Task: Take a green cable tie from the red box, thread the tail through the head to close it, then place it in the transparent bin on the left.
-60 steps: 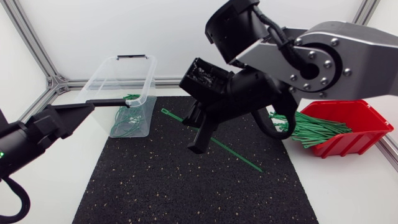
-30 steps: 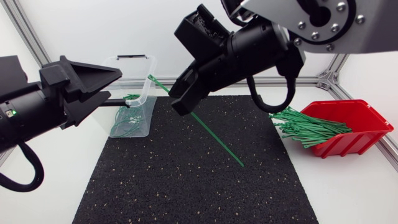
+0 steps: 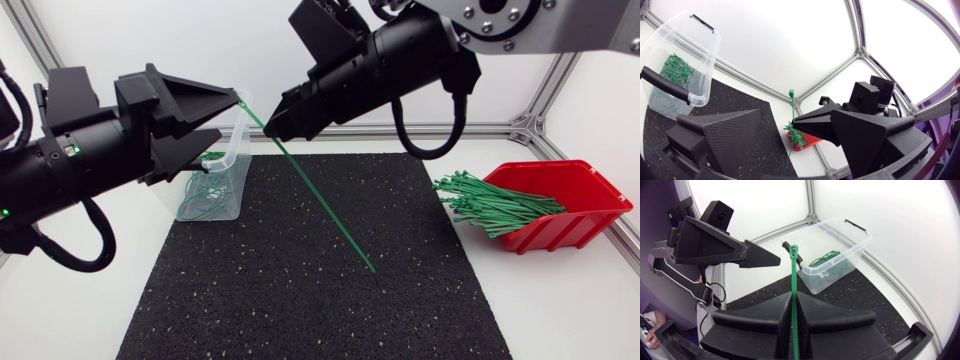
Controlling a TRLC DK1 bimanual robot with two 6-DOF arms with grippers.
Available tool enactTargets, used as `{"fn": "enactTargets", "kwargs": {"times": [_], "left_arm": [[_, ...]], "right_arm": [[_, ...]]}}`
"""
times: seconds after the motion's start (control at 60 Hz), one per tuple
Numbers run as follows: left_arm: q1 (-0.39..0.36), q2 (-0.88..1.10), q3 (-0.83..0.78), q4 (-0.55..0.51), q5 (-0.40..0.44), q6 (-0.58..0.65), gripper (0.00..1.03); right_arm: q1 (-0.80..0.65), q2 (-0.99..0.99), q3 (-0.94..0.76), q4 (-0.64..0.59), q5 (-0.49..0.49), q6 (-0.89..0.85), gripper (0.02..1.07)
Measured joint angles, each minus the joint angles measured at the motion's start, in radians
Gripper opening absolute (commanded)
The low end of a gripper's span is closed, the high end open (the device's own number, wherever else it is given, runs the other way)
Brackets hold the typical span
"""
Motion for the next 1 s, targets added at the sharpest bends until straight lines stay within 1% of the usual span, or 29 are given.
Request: {"fn": "enactTargets", "kwargs": {"times": [0.117, 0.367, 0.767, 0.917, 1.0], "left_arm": [[0.0, 0.031, 0.014, 0.011, 0.0, -0.008, 0.97], [0.0, 0.077, 0.026, 0.084, 0.0, -0.022, 0.96], [-0.004, 0.113, 0.027, 0.127, 0.0, -0.041, 0.96], [-0.012, 0.127, 0.027, 0.136, 0.0, -0.049, 0.93], [-0.012, 0.129, 0.027, 0.137, 0.0, -0.058, 0.88]], "right_arm": [[0.0, 0.014, 0.007, 0.012, -0.004, 0.037, 0.11], [-0.017, 0.055, 0.017, 0.052, -0.079, 0.125, 0.11], [-0.042, 0.067, 0.017, 0.12, -0.14, 0.201, 0.11], [-0.048, 0.074, 0.017, 0.138, -0.153, 0.209, 0.11], [-0.048, 0.076, 0.017, 0.143, -0.156, 0.212, 0.11]]}}
